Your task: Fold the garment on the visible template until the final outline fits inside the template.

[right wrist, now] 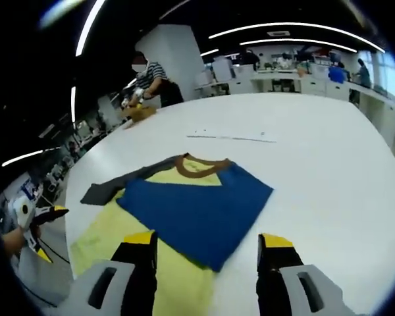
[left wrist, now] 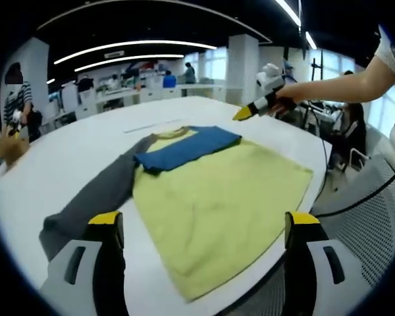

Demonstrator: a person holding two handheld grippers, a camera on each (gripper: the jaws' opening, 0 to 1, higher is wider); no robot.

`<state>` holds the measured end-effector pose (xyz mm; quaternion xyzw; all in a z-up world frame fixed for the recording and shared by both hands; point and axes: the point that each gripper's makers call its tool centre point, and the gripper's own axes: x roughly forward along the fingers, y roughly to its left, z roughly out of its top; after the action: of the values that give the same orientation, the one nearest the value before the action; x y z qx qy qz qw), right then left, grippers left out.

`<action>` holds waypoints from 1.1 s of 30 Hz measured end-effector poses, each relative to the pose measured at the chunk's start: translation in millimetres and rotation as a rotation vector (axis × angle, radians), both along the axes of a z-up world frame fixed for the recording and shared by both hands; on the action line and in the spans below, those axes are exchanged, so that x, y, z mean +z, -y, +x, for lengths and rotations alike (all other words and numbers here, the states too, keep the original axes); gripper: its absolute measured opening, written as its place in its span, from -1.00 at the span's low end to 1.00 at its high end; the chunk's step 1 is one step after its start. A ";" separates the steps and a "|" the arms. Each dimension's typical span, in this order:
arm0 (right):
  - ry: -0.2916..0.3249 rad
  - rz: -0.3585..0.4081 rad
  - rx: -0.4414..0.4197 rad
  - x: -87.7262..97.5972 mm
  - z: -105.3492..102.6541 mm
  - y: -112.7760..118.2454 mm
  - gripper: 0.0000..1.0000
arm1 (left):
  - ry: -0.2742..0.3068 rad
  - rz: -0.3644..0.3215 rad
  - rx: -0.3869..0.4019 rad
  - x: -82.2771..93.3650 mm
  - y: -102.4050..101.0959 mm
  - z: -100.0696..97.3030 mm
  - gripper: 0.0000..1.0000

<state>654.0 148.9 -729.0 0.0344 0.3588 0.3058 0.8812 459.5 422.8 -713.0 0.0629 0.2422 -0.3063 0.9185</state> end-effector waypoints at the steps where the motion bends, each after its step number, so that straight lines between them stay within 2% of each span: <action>1: 0.001 -0.009 0.000 -1.8 -1.9 2.2 0.03 | -0.001 -0.003 0.001 0.1 0.4 -0.2 0.98; 6: -0.001 -0.049 0.018 -10.8 -9.1 11.6 -0.18 | -0.005 -0.005 0.003 -0.2 -2.2 -1.0 0.97; 9: 0.020 -0.104 0.042 -16.5 -13.3 15.0 -0.27 | -0.004 -0.010 0.004 1.8 -1.5 -1.2 0.97; 14: 0.021 -0.156 0.058 -33.2 -18.2 18.6 -0.54 | -0.004 -0.007 0.005 2.5 -1.3 -1.6 0.96; 20: 0.005 -0.170 0.068 -40.8 -27.3 14.2 -0.58 | -0.014 -0.002 0.012 -0.6 -4.0 -4.1 0.95; 26: 0.011 -0.196 0.088 -47.8 -23.0 11.6 -0.65 | -0.011 -0.001 0.016 1.9 -4.6 -2.9 0.95; 33: 0.005 -0.189 0.097 -53.0 -19.3 6.6 -0.73 | -0.009 0.004 0.022 3.0 -6.5 -2.7 0.94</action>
<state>634.7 142.3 -782.0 -0.0667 0.3850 0.3130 0.8656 456.8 429.3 -710.0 0.0609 0.2477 -0.2959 0.9205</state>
